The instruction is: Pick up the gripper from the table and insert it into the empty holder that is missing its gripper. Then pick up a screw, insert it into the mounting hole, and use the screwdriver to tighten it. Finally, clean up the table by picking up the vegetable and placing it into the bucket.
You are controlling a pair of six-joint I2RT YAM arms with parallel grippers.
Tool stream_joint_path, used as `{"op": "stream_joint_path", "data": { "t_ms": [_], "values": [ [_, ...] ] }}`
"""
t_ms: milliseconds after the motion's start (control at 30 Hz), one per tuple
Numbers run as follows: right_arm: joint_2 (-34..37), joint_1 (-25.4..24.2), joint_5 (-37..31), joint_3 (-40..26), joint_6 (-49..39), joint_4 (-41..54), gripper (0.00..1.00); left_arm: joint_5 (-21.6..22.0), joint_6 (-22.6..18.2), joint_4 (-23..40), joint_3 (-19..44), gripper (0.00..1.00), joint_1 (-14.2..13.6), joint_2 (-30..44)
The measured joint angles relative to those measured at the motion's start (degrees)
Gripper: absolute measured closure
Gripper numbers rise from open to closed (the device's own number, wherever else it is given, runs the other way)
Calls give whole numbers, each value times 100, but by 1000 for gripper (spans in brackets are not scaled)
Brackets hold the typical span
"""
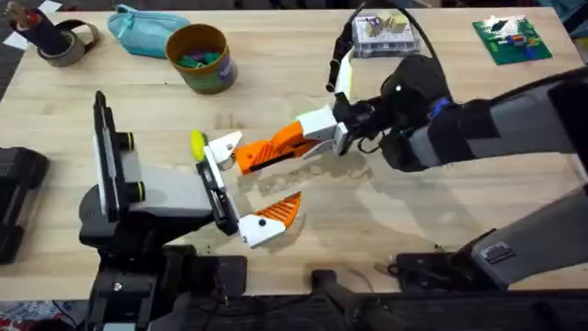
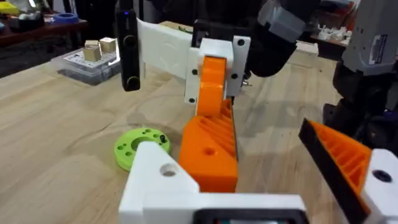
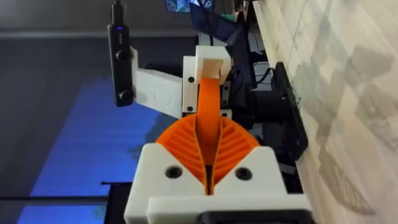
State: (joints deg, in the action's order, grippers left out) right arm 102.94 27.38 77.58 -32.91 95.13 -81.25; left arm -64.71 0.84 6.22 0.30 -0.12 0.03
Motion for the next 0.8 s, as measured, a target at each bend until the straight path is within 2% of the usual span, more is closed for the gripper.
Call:
{"op": "stream_joint_path", "data": {
  "t_ms": [800],
  "values": [
    [0, 161, -338, 0, -114, 132, 980, 24, 2, -2, 0, 17, 0, 0]
  ]
}}
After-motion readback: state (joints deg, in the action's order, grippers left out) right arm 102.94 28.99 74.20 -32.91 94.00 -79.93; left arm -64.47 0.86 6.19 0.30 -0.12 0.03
